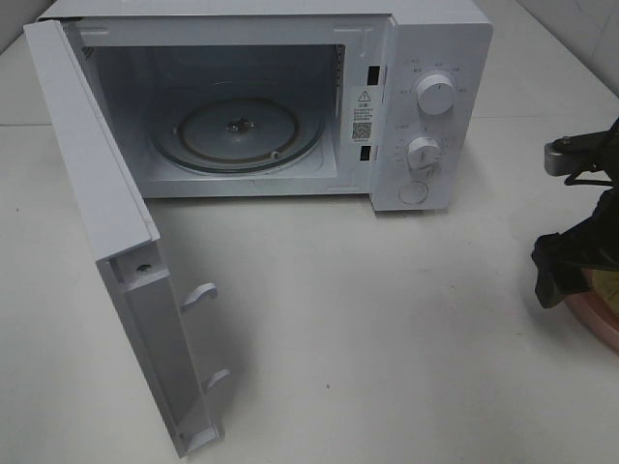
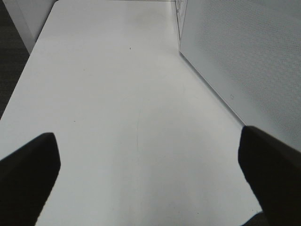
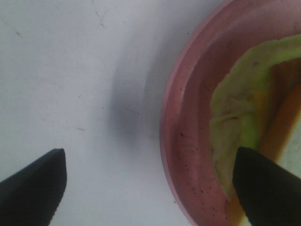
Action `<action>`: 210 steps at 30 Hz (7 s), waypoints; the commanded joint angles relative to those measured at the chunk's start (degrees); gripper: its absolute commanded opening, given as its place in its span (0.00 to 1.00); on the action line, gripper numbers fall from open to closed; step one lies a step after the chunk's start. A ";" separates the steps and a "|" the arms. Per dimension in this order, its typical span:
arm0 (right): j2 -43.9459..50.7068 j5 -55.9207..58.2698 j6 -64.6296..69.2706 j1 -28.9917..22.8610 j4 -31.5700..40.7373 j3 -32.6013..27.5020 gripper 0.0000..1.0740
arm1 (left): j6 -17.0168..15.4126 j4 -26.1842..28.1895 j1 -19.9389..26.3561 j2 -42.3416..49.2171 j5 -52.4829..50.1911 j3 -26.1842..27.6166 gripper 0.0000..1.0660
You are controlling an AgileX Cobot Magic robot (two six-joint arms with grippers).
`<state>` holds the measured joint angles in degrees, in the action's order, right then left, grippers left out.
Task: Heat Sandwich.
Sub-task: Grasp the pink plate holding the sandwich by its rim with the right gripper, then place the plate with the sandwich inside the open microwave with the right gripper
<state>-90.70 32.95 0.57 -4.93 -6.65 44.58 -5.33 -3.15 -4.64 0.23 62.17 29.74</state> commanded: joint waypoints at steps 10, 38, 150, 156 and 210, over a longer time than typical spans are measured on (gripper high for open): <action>-6.93 -5.21 0.80 0.29 -0.74 0.29 0.82 | 0.00 0.06 -0.06 0.97 -0.69 0.00 0.92; -11.46 -7.39 4.76 0.29 -4.35 0.29 0.23 | 0.00 0.06 -0.06 0.97 -0.69 0.00 0.92; 11.00 20.97 15.13 -46.75 -18.16 0.17 0.00 | 0.00 0.06 -0.06 0.97 -0.69 0.00 0.92; 11.00 20.68 14.67 -50.19 -18.33 0.17 0.00 | 0.00 0.06 -0.06 0.97 -0.69 0.00 0.92; 11.00 3.44 -49.39 -44.52 -12.09 0.17 0.02 | 0.00 0.06 -0.06 0.97 -0.69 0.00 0.92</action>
<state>-80.27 38.27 -42.23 -51.39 -19.88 44.81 -5.33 -3.15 -4.64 0.23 62.17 29.74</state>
